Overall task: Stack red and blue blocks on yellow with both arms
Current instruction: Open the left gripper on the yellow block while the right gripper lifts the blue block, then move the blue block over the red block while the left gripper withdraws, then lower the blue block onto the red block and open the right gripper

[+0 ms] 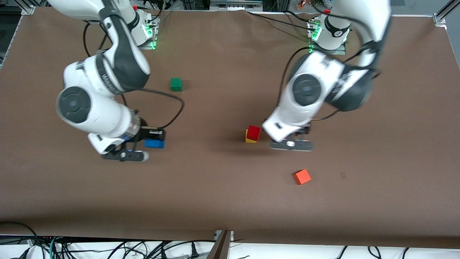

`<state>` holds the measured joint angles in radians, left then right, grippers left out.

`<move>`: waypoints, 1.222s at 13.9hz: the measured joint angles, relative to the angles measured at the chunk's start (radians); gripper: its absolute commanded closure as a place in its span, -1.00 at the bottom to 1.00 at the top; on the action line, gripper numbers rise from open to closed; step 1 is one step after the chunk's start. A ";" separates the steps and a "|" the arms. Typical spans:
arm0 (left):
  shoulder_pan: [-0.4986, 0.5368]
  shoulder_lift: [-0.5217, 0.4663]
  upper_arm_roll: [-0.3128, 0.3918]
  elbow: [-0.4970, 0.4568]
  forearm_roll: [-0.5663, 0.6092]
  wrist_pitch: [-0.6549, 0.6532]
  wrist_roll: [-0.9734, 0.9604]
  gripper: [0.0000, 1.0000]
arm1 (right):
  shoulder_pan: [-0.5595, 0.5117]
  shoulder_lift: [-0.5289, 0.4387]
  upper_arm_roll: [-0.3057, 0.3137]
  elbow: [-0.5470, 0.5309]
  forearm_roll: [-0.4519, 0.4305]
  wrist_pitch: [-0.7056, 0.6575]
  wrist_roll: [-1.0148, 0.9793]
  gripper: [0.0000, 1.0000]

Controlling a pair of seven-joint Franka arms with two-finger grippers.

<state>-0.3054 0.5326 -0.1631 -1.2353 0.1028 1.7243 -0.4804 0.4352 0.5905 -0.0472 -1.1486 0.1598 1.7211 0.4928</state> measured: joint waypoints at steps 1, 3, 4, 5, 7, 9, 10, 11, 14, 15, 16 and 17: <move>0.043 -0.020 0.000 0.016 0.000 -0.018 0.012 -1.00 | 0.026 0.005 0.014 0.001 0.000 0.028 0.070 0.50; 0.129 -0.052 0.000 0.026 0.000 -0.026 0.094 -1.00 | 0.096 0.026 0.024 0.005 0.000 0.093 0.203 0.50; 0.166 -0.065 0.001 0.027 0.000 -0.030 0.151 -1.00 | 0.138 0.046 0.025 0.012 -0.001 0.129 0.269 0.50; 0.198 -0.075 0.002 0.029 0.000 -0.043 0.204 -1.00 | 0.186 0.075 0.022 0.023 -0.011 0.169 0.339 0.50; 0.266 -0.098 0.004 0.030 0.000 -0.089 0.315 -1.00 | 0.295 0.156 0.007 0.063 -0.056 0.265 0.494 0.50; 0.341 -0.124 0.004 0.031 -0.003 -0.133 0.409 -1.00 | 0.373 0.228 -0.006 0.101 -0.072 0.331 0.606 0.49; 0.372 -0.138 0.006 0.031 -0.016 -0.154 0.431 -1.00 | 0.392 0.249 -0.010 0.112 -0.074 0.352 0.636 0.48; 0.396 -0.156 0.011 0.026 -0.036 -0.172 0.439 -1.00 | 0.401 0.263 -0.013 0.120 -0.074 0.372 0.660 0.47; 0.414 -0.223 0.057 -0.037 -0.060 -0.195 0.446 -1.00 | 0.411 0.284 -0.016 0.127 -0.076 0.417 0.709 0.43; 0.414 -0.242 0.071 -0.062 -0.071 -0.199 0.446 -1.00 | 0.420 0.290 -0.018 0.127 -0.083 0.428 0.715 0.43; 0.415 -0.265 0.078 -0.096 -0.080 -0.199 0.446 -1.00 | 0.430 0.297 -0.020 0.127 -0.096 0.440 0.722 0.42; 0.414 -0.289 0.079 -0.132 -0.084 -0.199 0.446 -1.00 | 0.439 0.305 -0.021 0.128 -0.105 0.451 0.728 0.42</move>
<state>0.1085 0.2438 -0.0843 -1.3675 0.0188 1.5252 -0.0339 0.8738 0.8954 -0.0678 -1.0209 0.0553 2.1720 1.2206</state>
